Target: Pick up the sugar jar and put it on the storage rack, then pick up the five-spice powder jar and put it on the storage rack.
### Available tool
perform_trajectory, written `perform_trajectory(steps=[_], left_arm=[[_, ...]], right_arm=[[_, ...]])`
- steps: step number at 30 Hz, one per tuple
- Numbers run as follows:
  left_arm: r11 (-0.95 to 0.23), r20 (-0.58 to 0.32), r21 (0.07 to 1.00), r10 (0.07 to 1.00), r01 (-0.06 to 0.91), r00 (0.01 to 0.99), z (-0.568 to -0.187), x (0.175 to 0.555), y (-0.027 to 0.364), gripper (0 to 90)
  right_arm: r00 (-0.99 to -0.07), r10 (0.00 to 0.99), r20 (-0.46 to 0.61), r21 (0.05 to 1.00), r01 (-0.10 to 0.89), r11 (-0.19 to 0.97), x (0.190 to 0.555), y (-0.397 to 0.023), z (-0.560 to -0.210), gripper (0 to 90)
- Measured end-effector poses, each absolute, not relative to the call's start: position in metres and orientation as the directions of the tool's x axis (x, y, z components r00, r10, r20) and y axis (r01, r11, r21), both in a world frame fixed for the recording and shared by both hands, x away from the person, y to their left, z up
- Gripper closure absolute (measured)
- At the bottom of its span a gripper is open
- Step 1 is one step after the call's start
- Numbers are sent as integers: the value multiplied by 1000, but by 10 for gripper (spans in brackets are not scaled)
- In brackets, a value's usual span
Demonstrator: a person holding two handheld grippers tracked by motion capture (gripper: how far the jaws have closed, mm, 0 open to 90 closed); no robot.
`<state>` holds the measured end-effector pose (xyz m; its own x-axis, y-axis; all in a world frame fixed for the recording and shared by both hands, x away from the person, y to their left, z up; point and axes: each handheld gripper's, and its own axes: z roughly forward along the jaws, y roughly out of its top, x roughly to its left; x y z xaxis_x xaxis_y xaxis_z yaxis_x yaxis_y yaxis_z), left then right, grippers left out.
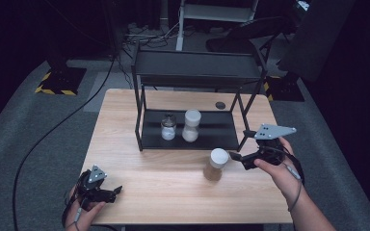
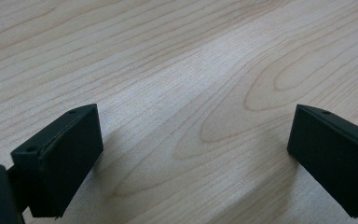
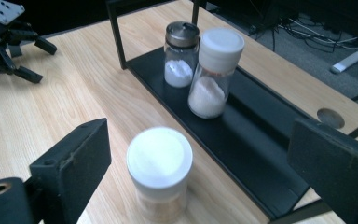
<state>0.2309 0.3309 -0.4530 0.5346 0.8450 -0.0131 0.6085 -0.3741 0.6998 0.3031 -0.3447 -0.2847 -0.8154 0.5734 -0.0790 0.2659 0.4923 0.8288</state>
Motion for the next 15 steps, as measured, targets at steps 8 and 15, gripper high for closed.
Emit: perform_trajectory(steps=[8,15], left_arm=[[-375,-12,701,844,607,536,-453,231,331,27],[-375,-12,700,845,608,535,-453,231,331,27]], right_arm=[[-808,585,-71,819,287,496,300,-351,-304,60],[-807,590,-41,816,314,486,301,-354,-325,59]])
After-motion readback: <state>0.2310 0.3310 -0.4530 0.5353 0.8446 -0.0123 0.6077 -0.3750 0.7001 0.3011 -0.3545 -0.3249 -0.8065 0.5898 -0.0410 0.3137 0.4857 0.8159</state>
